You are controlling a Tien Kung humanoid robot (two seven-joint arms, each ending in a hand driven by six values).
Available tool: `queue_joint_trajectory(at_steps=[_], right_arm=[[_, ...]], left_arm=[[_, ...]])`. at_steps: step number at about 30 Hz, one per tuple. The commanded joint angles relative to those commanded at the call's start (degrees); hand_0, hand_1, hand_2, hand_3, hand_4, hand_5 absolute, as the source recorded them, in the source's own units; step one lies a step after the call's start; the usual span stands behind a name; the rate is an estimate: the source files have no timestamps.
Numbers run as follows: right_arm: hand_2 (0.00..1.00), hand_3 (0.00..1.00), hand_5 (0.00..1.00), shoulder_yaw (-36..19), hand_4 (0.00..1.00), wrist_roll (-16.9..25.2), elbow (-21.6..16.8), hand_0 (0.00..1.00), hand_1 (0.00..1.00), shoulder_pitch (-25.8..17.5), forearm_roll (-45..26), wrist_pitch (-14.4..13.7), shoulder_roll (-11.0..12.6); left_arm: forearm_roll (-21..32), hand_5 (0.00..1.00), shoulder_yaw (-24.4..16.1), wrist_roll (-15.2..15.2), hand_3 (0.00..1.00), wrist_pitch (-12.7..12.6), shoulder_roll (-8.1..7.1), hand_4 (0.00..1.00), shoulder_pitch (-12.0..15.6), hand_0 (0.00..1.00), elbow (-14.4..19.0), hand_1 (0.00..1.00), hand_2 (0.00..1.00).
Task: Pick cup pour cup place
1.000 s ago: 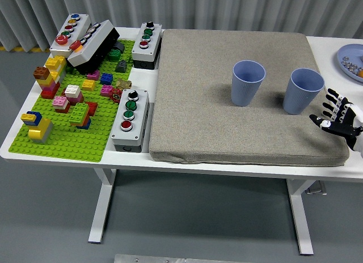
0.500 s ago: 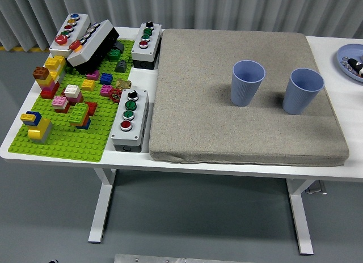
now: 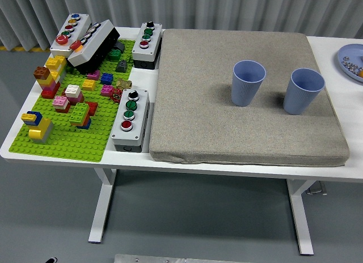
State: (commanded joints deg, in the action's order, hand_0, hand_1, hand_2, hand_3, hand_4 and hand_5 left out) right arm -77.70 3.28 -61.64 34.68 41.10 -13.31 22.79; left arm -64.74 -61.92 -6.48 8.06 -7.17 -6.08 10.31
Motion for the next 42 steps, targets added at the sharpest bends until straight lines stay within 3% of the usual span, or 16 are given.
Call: queue_joint_trajectory(at_steps=[1, 2, 8, 27, 42], right_arm=[[0.754, 0.771, 0.866, 0.0, 0.863, -0.1, 0.0, 0.853, 0.765, 0.0, 0.2, 0.2, -0.2], [0.773, 0.778, 0.939, -0.1, 0.872, -0.1, 0.0, 0.875, 0.777, 0.0, 0.3, 0.4, -0.3], [0.783, 0.783, 0.949, -0.4, 0.873, -0.3, -0.1, 0.881, 0.783, -0.1, 0.5, 0.7, -0.9], [0.798, 0.793, 0.926, 0.5, 0.859, -0.5, -0.7, 0.905, 0.790, -0.5, 1.8, 2.2, -2.7], [0.799, 0.797, 0.915, -1.0, 0.852, -0.9, -2.3, 0.910, 0.797, 0.3, 2.7, 2.1, -2.6]], left_arm=[[0.0, 0.998, 0.0, 0.0, 0.742, 0.0, 0.02, 0.526, 0.0, 0.808, 0.0, 0.761, 0.815], [0.0, 0.998, 0.0, 0.0, 0.743, 0.0, 0.03, 0.526, 0.0, 0.806, 0.0, 0.760, 0.815], [-0.1, 0.998, -0.4, -0.1, 0.743, -0.1, 0.29, 0.526, 0.2, 0.806, 0.0, 0.760, 0.816], [-0.5, 0.998, -1.3, -0.2, 0.745, -0.5, 0.78, 0.525, 0.8, 0.806, 0.0, 0.760, 0.819], [-2.4, 0.998, -2.6, -0.1, 0.747, -0.6, 1.33, 0.525, 0.8, 0.806, 0.0, 0.760, 0.821]])
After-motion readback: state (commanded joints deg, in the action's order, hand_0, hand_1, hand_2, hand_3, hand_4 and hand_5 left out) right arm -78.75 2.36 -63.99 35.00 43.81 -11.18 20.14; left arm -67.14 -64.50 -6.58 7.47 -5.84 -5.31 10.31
